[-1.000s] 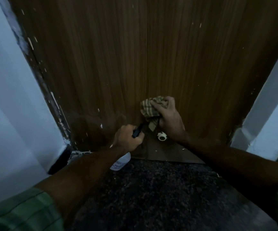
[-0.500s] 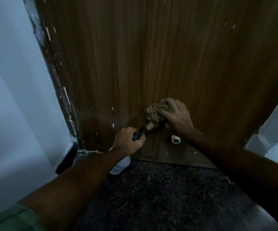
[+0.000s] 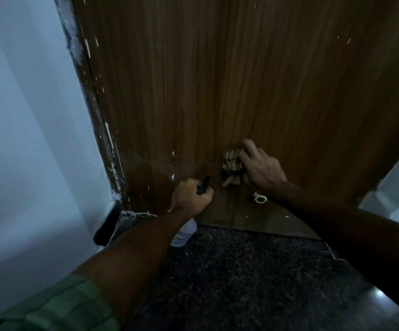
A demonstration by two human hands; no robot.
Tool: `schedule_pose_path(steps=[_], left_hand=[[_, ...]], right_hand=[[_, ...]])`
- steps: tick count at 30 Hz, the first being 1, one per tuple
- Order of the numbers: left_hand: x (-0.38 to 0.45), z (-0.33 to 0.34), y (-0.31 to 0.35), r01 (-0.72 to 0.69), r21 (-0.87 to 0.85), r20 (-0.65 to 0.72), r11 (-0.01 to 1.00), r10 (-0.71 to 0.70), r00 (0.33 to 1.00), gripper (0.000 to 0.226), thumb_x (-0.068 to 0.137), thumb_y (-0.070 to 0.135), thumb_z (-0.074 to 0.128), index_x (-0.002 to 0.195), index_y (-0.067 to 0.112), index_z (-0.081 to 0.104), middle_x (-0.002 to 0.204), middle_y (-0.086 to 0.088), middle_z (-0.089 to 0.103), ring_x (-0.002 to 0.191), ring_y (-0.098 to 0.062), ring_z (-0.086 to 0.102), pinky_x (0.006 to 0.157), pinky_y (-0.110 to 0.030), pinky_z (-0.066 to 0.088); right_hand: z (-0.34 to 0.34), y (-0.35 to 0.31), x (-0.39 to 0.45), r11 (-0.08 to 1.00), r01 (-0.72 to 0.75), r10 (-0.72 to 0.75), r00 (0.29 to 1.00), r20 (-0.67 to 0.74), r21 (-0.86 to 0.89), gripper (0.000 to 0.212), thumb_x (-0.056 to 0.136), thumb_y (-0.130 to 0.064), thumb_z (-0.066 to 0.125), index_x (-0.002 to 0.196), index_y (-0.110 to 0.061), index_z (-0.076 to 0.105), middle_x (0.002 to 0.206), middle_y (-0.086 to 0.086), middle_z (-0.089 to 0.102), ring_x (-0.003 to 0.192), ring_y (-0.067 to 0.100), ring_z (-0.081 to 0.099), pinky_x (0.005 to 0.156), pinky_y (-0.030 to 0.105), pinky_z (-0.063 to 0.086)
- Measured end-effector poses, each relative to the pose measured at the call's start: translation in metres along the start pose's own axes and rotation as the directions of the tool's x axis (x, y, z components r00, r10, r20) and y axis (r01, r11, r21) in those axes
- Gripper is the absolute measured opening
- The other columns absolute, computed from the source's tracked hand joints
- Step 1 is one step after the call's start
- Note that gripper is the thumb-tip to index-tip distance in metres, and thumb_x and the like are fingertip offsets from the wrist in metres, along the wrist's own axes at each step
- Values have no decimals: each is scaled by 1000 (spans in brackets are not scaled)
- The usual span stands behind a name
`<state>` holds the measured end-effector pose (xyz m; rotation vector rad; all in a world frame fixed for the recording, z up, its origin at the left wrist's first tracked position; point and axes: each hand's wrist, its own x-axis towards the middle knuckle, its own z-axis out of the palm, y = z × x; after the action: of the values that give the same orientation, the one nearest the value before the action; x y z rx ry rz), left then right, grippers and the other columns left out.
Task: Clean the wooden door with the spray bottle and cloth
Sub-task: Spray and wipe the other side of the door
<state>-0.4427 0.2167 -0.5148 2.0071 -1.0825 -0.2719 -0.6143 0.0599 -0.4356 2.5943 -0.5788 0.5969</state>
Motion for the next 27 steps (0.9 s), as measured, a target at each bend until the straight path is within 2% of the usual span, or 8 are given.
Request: schedule_pose_path(steps=[4, 9, 14, 18, 21, 24, 26, 27], left_hand=[[1, -11, 5, 2, 57, 37, 998, -4, 999, 39, 92, 40, 75, 63, 26, 54, 66, 5, 58, 69, -22, 61, 63, -29, 37], [-3, -22, -10, -36, 14, 50, 999, 36, 998, 42, 92, 34, 77, 60, 24, 53, 59, 7, 54, 57, -15, 56, 58, -26, 34], [3, -42, 2, -67, -18, 36, 998, 68, 997, 41, 95, 31, 75, 60, 26, 55, 56, 11, 55, 52, -7, 54, 54, -25, 36], [5, -54, 7, -53, -32, -8, 998, 53, 999, 33, 95, 34, 75, 66, 23, 62, 59, 3, 63, 58, -23, 66, 56, -39, 54], [1, -61, 4, -34, -36, -12, 999, 33, 999, 25, 96, 34, 74, 76, 22, 68, 69, -5, 70, 66, -29, 71, 62, -44, 59], [1, -68, -5, 9, -19, -76, 1000, -10, 997, 29, 95, 32, 75, 71, 23, 63, 67, 1, 66, 62, -21, 66, 55, -34, 48], [0, -73, -9, 25, -5, -116, 1000, -26, 993, 33, 95, 30, 75, 66, 25, 59, 63, 4, 63, 57, -15, 62, 55, -31, 44], [-2, -76, -10, 32, -2, -123, 999, -32, 992, 34, 95, 30, 75, 65, 23, 60, 61, 3, 64, 55, -17, 62, 55, -32, 46]], right_hand=[[-14, -6, 4, 999, -8, 10, 999, -43, 43, 58, 93, -33, 70, 144, -30, 43, 138, 7, 38, 107, 27, 59, 55, 29, 47], [8, -22, 9, 989, -1, 20, 991, -131, 146, 40, 86, -22, 80, 123, -21, 66, 140, 13, 43, 116, 35, 57, 63, 36, 56], [61, -42, 9, 948, 317, -319, 947, -36, -35, 62, 81, -34, 74, 138, -12, 61, 148, 21, 43, 111, 42, 55, 79, 47, 58], [79, -53, 21, 807, 530, -549, 836, 2, -262, 45, 95, -29, 42, 127, -19, 72, 144, 11, 54, 108, 30, 58, 86, 38, 53], [60, -62, 40, 927, 338, -365, 912, -187, -161, 42, 95, -26, 53, 135, -18, 65, 143, 16, 49, 114, 37, 58, 87, 46, 47], [45, -76, 49, 992, 110, -122, 963, -241, -63, 68, 81, -32, 72, 145, -22, 55, 150, 17, 40, 123, 36, 51, 96, 51, 42], [57, -85, 46, 938, 283, -310, 943, -121, -202, 61, 88, -33, 72, 146, -23, 56, 154, 15, 40, 126, 35, 50, 100, 53, 43], [70, -90, 40, 842, 449, -466, 885, 16, -299, 53, 95, -31, 66, 146, -23, 56, 158, 14, 36, 132, 35, 47, 105, 53, 41]])
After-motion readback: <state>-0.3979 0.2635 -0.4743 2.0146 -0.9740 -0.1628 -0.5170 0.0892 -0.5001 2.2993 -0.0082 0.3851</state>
